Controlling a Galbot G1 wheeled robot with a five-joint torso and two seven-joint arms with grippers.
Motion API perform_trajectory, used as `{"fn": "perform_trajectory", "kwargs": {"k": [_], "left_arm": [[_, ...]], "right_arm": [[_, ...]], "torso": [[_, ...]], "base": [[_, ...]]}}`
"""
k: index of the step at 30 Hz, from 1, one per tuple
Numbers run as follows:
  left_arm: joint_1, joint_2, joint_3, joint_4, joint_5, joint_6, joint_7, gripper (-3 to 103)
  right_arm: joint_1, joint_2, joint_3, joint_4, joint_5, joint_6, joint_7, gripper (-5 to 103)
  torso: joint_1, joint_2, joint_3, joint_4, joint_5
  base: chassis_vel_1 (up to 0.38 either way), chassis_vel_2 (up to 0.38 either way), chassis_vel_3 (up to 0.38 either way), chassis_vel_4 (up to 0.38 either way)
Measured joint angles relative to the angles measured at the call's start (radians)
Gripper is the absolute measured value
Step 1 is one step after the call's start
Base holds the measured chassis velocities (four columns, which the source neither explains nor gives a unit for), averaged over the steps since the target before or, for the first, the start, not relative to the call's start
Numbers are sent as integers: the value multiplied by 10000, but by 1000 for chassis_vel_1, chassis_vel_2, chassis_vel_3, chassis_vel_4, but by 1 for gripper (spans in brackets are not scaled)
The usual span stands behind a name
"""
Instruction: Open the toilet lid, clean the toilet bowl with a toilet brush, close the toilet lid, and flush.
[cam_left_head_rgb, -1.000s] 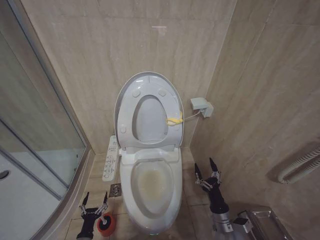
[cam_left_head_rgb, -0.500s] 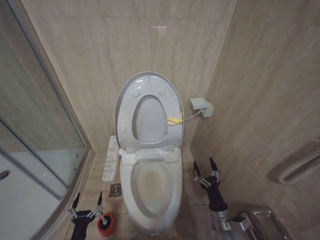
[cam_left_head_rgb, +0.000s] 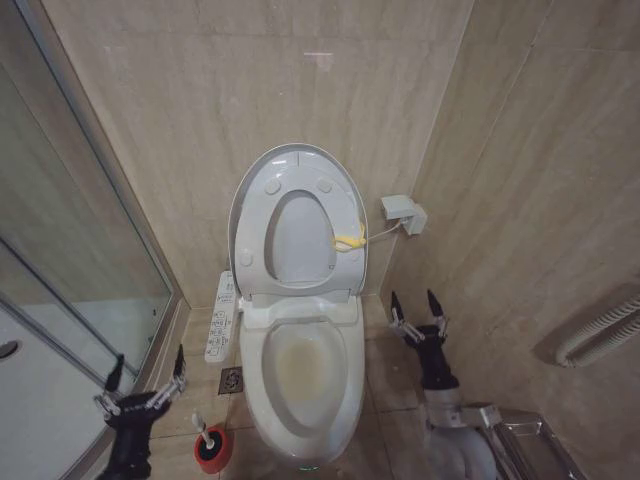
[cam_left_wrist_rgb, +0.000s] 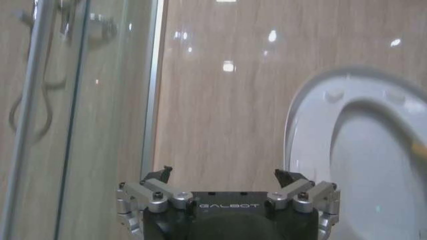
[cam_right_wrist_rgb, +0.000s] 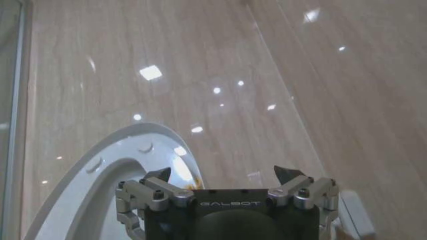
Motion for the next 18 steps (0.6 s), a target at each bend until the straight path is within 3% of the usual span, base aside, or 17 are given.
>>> {"fn": "perform_trajectory", "kwargs": {"k": [2,9,18], "left_arm": [[16,-6,-73,-142,-1,50,12,100],[111,-404,-465,-774,2,101,80,100],[-164,-1057,-160,-1274,270,63,507,100]], "right_arm": [[81,-96,-35,62,-9,-65,109,100],[1744,-1018,-302,-459,-835,-796,1712,100],[4424,-1408,-879,-3083,-940,-872,2290,100]], "torso": [[0,0,0,0,0],[0,-1,0,2,-1],[2,-1,2,5,2]], "base": [[0,0,0,0],[0,0,0,0],[0,0,0,0]]}}
